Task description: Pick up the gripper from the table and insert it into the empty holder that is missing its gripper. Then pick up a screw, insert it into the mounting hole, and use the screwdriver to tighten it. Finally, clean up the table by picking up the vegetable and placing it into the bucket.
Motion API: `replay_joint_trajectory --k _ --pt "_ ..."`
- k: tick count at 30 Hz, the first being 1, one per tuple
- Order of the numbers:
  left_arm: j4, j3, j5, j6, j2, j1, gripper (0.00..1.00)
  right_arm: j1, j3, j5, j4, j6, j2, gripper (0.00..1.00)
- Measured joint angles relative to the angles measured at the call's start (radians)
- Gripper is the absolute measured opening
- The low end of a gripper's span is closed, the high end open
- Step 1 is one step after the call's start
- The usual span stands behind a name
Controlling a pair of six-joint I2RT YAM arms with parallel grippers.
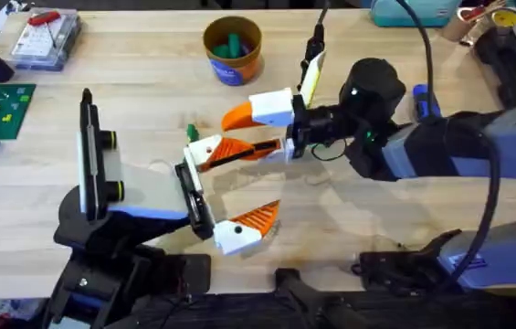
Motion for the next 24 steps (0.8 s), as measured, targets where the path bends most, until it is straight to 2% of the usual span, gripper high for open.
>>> replay_joint_trajectory --k 4,7,11,16,20,24 --pt "0.0 0.0 0.0 0.0 0.0 0.0 0.994 -0.049 0.002 0.002 -0.062 -0.034 -0.025 0.994" --pt "0.0 0.0 0.0 0.0 0.0 0.0 0.994 -0.123 0.006 0.013 -0.227 -0.106 -0.102 0.996" --pt "0.0 0.0 0.002 0.0 0.0 0.0 0.994 -0.231 0.049 0.027 -0.562 -0.275 -0.237 0.996" --pt "0.0 0.0 0.006 0.0 0.0 0.0 0.994 -0.357 0.215 0.076 -1.159 -0.585 -0.39 0.995" --pt "0.0 0.0 0.008 0.0 0.0 0.0 0.994 -0.431 0.378 0.176 -1.527 -0.83 -0.471 0.996" --pt "0.0 0.0 0.011 0.0 0.0 0.0 0.994 -0.448 0.534 0.318 -1.794 -1.032 -0.512 0.996"
